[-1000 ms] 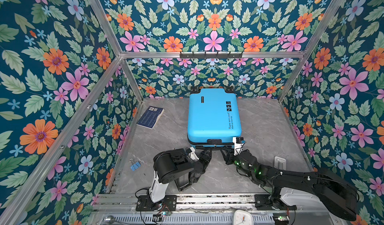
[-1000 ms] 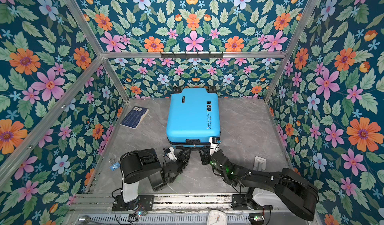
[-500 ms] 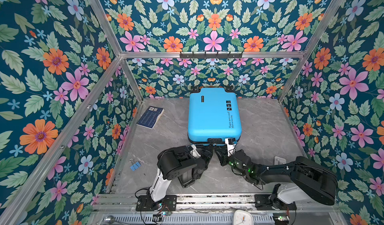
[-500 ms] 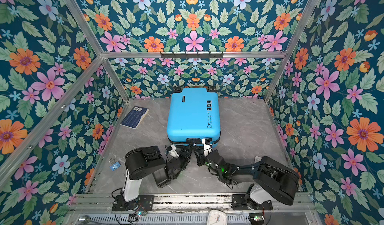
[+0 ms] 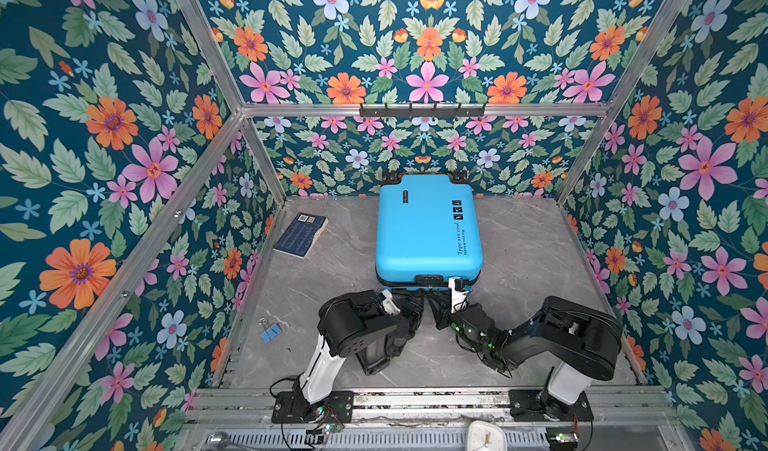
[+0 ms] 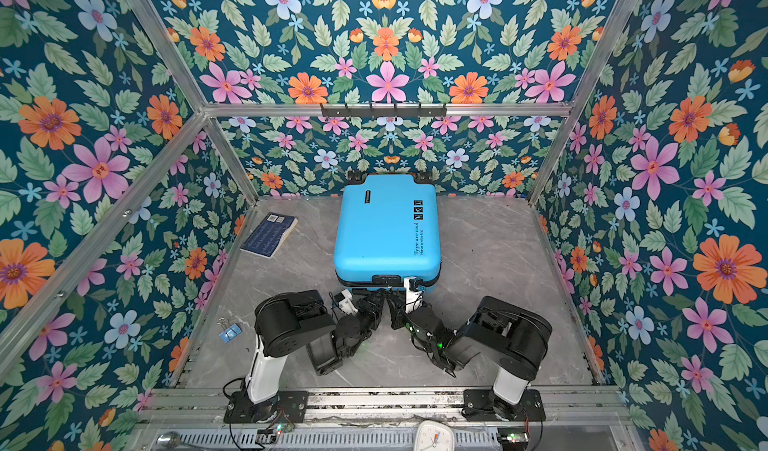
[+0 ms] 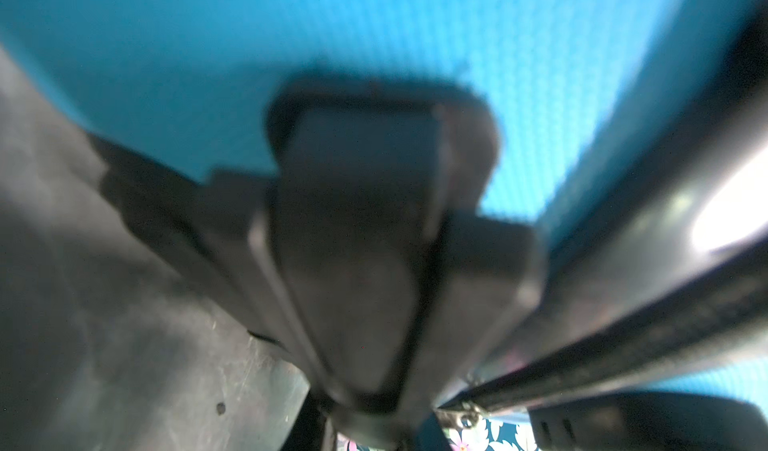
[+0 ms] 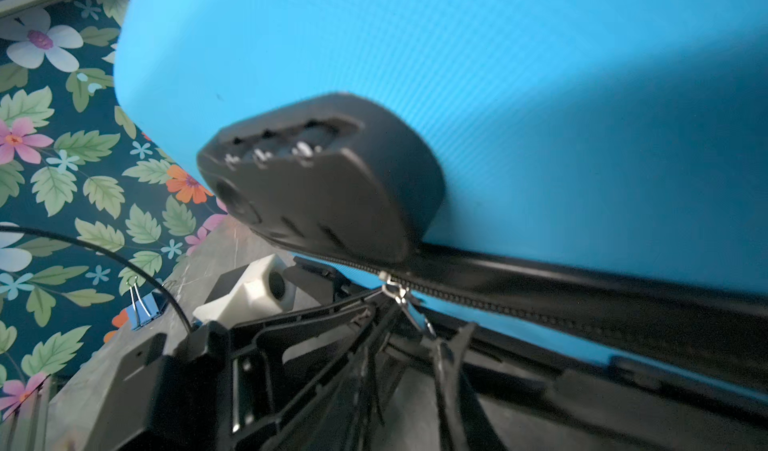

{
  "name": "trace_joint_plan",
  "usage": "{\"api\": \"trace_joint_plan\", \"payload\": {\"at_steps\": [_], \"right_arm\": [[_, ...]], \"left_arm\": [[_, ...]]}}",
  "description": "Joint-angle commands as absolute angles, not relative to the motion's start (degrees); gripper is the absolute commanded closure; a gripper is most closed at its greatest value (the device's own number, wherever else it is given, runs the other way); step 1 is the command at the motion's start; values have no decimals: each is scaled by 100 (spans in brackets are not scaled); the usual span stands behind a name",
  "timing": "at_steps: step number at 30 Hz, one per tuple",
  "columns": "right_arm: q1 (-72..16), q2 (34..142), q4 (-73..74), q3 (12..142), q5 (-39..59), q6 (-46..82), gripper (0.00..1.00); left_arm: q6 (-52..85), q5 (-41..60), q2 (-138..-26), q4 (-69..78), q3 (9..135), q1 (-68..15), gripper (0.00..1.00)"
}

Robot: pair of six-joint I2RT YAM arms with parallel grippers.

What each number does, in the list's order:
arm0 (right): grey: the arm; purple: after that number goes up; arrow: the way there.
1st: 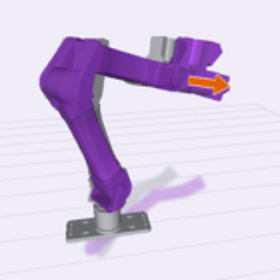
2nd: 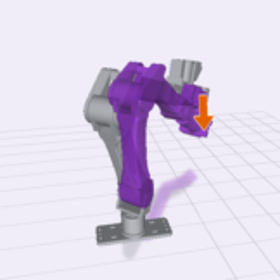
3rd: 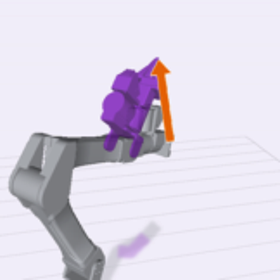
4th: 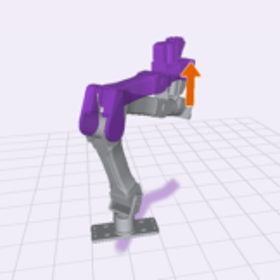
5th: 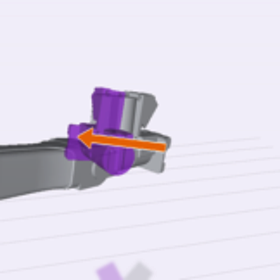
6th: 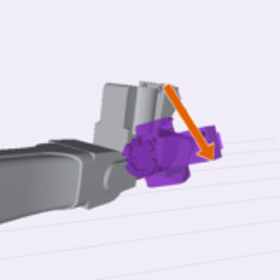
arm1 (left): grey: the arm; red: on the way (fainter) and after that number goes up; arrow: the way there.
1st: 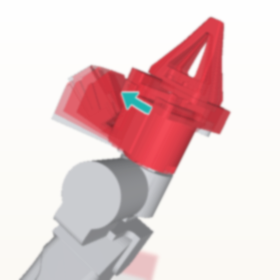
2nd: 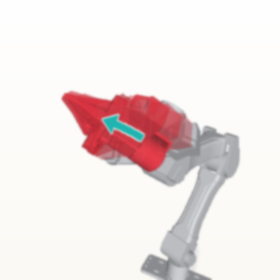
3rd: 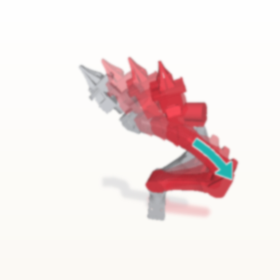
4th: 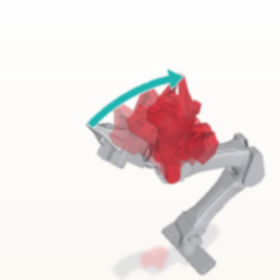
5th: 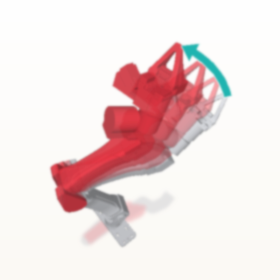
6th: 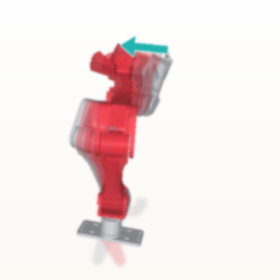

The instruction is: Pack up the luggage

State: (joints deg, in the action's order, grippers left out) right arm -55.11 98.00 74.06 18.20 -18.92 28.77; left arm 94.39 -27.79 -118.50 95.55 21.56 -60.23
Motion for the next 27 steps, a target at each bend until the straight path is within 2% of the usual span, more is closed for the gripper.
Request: {"api": "trace_joint_plan", "payload": {"at_steps": [1,9,19,27], "right_arm": [[-5517,9779,7760,1780,-2148,2769,71],[-5493,9910,7591,2017,-2129,2648,69],[-5457,10299,7726,2354,-2282,2707,74],[-5403,10509,7770,2492,-2603,2924,83]], "left_arm": [[9062,-2855,-11889,9615,2157,-5983,100],[9079,-2740,-11943,9608,2197,-5978,100],[9090,-2639,-11987,9606,2259,-5978,100],[9107,-2604,-12023,9606,2271,-5983,100]]}}
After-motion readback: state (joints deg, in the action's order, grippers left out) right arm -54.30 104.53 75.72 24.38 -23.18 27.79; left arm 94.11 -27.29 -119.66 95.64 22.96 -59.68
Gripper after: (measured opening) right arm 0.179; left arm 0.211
